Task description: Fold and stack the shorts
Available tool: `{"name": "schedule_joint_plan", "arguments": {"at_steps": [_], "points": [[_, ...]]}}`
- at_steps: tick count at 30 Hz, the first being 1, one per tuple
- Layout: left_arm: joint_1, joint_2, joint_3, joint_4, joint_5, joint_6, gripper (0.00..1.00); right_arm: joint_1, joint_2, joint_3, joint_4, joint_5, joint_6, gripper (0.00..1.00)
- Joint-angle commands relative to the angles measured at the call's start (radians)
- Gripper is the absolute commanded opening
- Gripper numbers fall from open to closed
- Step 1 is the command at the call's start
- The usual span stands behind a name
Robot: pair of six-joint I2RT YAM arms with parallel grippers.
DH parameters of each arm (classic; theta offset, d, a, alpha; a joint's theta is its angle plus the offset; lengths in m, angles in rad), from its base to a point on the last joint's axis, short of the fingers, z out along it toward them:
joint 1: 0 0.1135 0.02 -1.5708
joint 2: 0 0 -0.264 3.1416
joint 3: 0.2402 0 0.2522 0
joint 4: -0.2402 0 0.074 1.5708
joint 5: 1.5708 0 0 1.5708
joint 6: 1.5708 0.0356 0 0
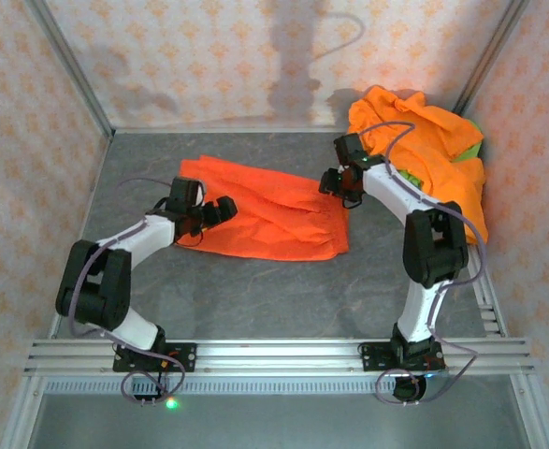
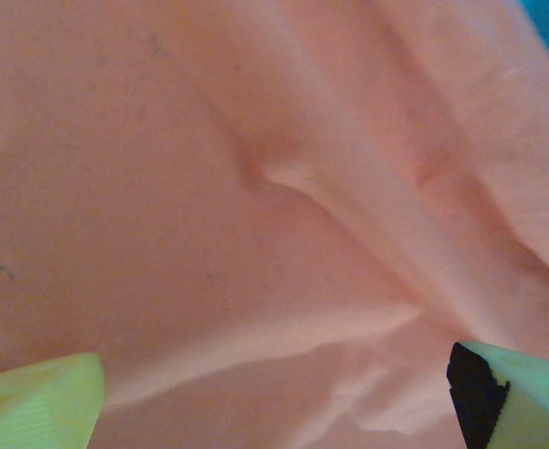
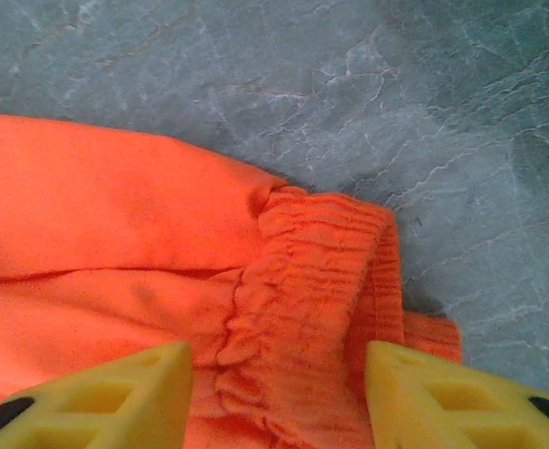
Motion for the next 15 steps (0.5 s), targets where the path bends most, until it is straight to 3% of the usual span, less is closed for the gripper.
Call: {"name": "schedule_joint_plan", "arguments": {"at_steps": [1, 7, 15], "points": [[-0.003, 0.039, -0.023, 0.078, -0.02, -0.013, 0.95, -0.009, 0.04, 0.034, -0.013, 0.036, 0.009, 0.37], [-0.002, 0.081, -0.05, 0.058, -0.068, -0.007, 0.95, -0.029, -0.002, 0.017, -0.005, 0.077, 0.032, 0.03], [-0.001, 0.082, -0.121, 0.063, -0.109, -0.038, 0.96, -0.038, -0.09, 0.036, -0.072, 0.198, 0.013, 0.0]]}}
